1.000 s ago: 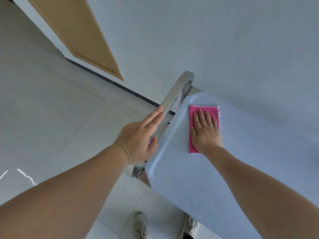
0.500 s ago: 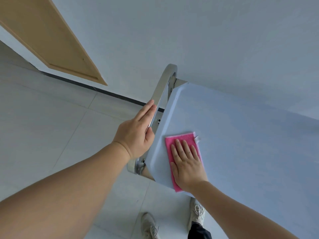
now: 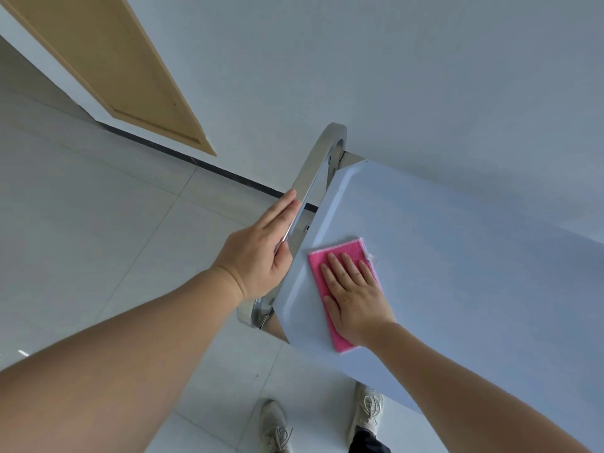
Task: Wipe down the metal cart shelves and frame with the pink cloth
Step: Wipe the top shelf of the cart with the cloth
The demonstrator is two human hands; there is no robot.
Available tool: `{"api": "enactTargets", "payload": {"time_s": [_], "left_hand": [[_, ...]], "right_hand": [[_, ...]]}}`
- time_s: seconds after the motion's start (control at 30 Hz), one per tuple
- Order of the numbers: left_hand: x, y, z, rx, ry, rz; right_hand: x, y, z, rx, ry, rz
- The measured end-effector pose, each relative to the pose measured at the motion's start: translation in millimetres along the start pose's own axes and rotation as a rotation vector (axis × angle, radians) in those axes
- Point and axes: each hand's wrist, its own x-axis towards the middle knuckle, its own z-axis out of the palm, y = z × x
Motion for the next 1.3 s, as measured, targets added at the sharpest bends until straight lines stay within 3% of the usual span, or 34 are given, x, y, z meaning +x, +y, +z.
{"api": "enactTargets", "payload": {"time_s": [0.83,1.3], "left_hand": [[-0.8,5.1,-2.6,0.021,-0.020,-0.034],[-1.2,4.7,-4.4,0.043,-0.017,-0.015]], "right_hand": [[159.1,86.0,-61.2,0.041,0.087,0.174],[142.1,60.8,-54.3,0.048,0.042,0.115]]}}
